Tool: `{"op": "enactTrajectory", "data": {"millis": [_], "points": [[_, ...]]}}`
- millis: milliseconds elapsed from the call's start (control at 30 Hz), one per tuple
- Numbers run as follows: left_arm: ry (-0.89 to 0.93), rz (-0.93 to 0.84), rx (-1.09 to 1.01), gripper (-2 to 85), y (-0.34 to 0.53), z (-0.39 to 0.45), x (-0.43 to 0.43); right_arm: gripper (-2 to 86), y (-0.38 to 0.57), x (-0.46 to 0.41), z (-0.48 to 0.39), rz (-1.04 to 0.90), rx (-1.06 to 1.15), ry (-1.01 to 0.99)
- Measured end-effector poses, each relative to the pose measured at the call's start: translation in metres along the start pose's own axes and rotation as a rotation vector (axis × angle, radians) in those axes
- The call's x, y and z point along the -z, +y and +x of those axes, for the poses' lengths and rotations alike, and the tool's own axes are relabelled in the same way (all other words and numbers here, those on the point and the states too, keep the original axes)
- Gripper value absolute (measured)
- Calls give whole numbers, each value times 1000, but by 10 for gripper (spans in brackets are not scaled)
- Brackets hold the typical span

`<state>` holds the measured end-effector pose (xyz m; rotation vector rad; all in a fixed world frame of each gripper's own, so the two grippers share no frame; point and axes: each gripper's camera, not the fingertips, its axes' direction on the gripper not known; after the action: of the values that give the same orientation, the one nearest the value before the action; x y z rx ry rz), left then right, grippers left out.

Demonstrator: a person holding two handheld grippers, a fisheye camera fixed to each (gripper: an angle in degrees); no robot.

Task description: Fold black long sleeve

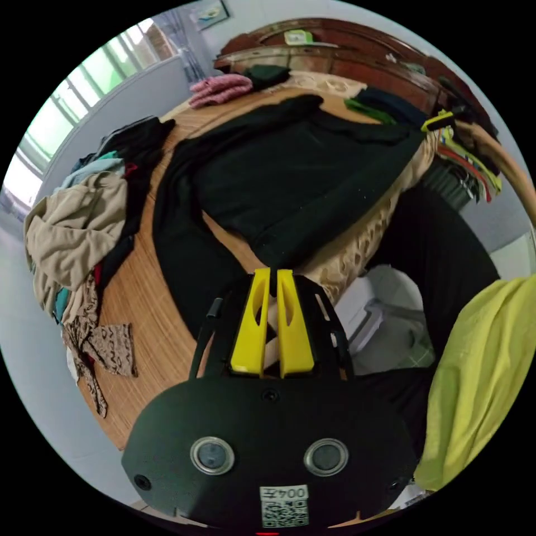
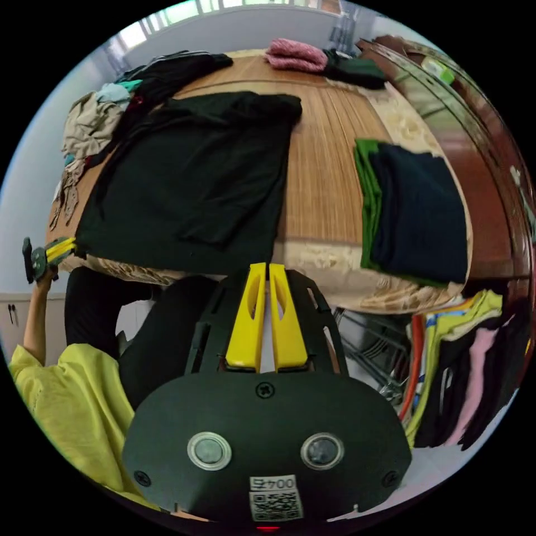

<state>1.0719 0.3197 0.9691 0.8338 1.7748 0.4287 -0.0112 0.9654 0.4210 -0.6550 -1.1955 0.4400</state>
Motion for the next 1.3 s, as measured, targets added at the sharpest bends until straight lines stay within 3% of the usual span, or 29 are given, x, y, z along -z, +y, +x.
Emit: {"op": "enactTrajectory", "data": {"millis": [167,333,433,533,700,867,967,1133,1300], "points": [[-64,-59,14,28,13,41,-42,27,24,-48,-14,-8,-203,-88],[70,43,104,75,35,11,-7,63,30,-16,-48,157,-258,-7],[81,92,225,115,61,-25,8,83,24,-3,-101,265,-87,-119],[-22,15,426,159,88,-68,-4,97,5,-20,-175,227,115,-248],[0,-56,615,187,117,-109,-35,91,-26,-61,-276,151,264,-293],[2,-87,596,151,123,-115,-52,72,-44,-92,-340,71,327,-166],[6,-65,597,82,131,-122,-50,59,-40,-109,-361,51,400,-51],[48,94,728,38,161,-166,-31,54,-32,-115,-372,85,388,-7],[-194,84,711,45,157,-239,-9,52,-35,-120,-370,41,348,-21]]}}
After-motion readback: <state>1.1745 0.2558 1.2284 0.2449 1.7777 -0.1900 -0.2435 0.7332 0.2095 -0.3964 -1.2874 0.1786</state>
